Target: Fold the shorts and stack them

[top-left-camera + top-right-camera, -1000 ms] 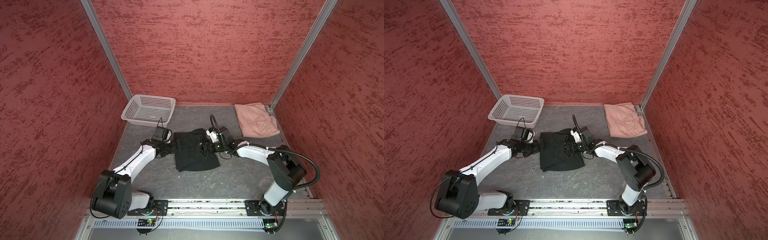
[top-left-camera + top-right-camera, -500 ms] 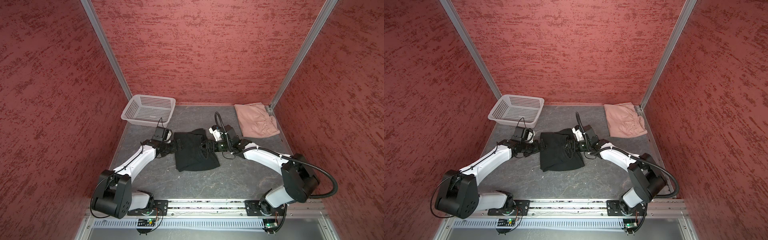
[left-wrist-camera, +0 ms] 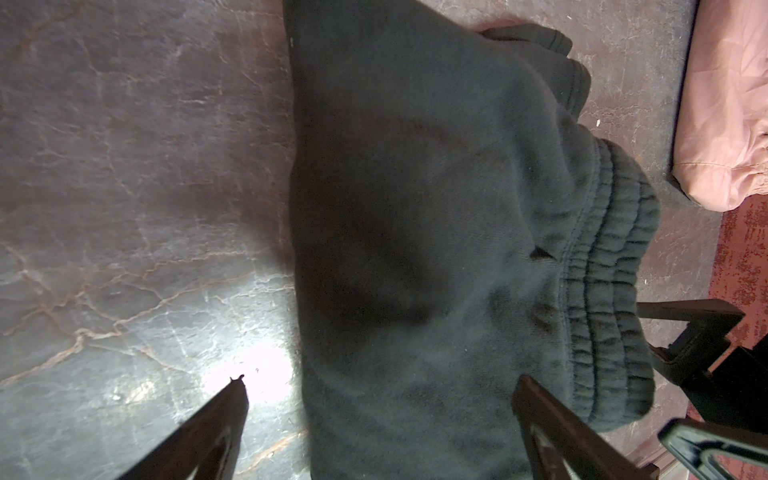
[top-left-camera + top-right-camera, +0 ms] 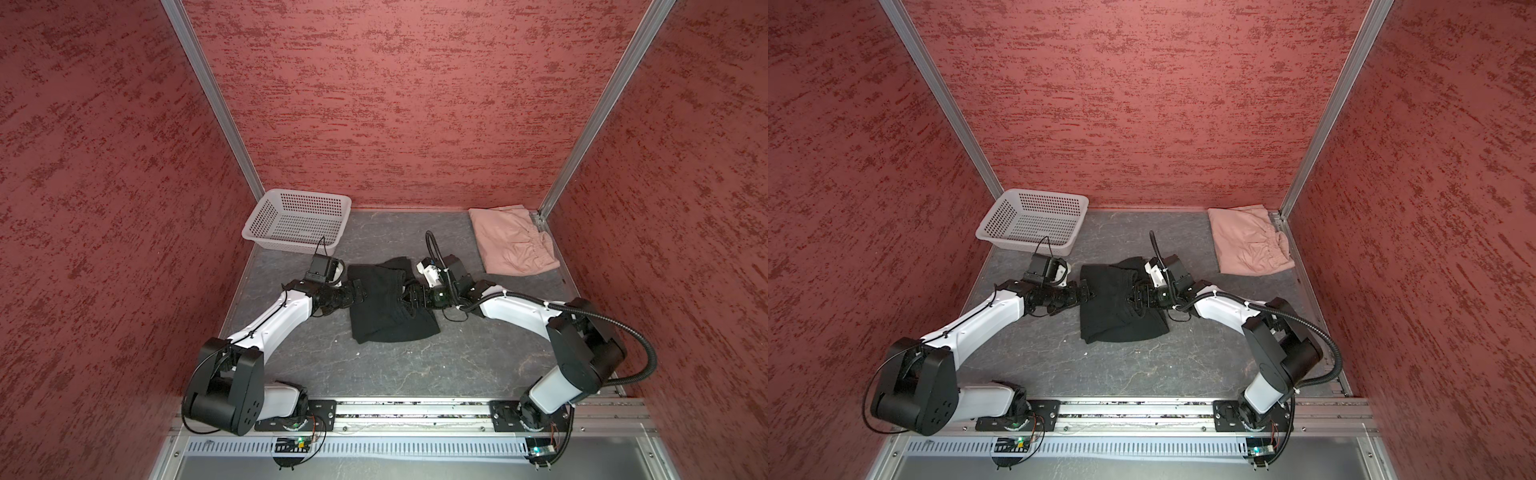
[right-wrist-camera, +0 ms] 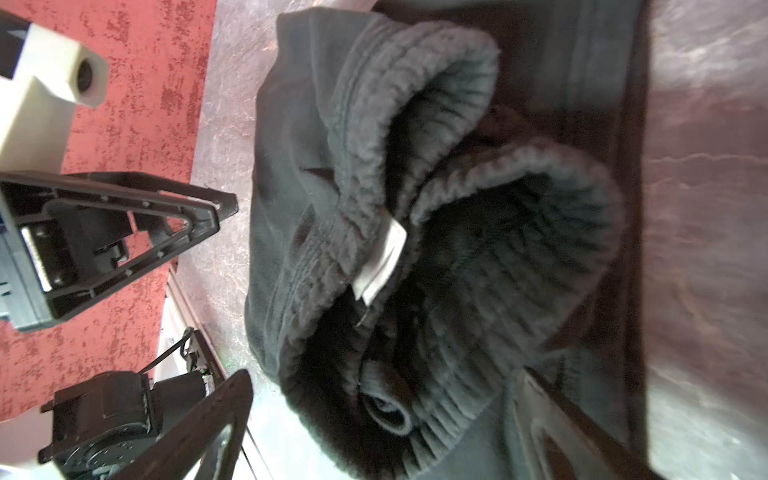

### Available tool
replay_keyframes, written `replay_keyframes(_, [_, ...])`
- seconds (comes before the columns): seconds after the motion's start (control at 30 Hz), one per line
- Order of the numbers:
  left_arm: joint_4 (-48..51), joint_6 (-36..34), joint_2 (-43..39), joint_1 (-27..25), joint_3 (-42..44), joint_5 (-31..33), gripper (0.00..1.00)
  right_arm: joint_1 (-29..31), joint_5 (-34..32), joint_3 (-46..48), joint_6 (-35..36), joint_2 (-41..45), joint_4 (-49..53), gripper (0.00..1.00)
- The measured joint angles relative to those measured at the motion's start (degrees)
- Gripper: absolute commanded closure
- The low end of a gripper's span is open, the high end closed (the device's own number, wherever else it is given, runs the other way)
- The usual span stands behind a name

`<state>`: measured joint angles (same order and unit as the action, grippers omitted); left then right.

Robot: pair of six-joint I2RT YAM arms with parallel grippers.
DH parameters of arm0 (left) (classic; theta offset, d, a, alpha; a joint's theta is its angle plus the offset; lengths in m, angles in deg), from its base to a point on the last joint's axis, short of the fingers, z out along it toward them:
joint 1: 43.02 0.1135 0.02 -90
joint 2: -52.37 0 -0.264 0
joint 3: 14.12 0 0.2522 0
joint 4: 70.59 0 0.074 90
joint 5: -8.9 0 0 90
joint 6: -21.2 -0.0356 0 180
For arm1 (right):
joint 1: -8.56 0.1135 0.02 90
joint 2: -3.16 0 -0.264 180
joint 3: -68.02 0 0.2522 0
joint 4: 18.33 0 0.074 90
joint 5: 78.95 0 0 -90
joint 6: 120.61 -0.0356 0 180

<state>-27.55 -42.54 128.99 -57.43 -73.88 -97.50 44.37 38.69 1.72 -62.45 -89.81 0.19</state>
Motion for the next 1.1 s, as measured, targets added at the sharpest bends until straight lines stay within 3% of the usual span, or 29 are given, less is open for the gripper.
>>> replay_keyframes(0.67, [-0.6, 0.0, 0.4, -0.1, 1.3, 0.0, 0.01, 3.1, 3.6, -2.3, -2.3, -9.1, -8.4, 0.01])
replay_keyframes(0.73, [-0.6, 0.0, 0.4, -0.1, 1.3, 0.0, 0.01, 3.1, 3.4, -2.7, -2.3, -10.1, -8.8, 0.06])
replay_keyframes(0.77, [-0.6, -0.1, 0.4, -0.1, 1.3, 0.0, 0.01, 3.1, 3.3, -2.9, -2.5, -10.7, -9.0, 0.12])
replay_keyframes(0.93, [-0.1, -0.4, 0.1, 0.0, 1.3, 0.5, 0.01, 3.1, 3.4, -3.3, -4.0, -12.0, -10.6, 0.78])
replay_keyframes(1.0, [0.7, -0.6, -0.7, 0.3, 1.3, 0.8, 0.01, 3.1, 3.3, -3.9, -4.4, -11.5, -10.5, 0.97])
replay_keyframes(1.1, [2.1, -0.7, -2.3, 1.0, 1.3, 1.1, 0.01, 3.2, 3.2, -5.6, -4.9, -10.0, -9.6, 1.0])
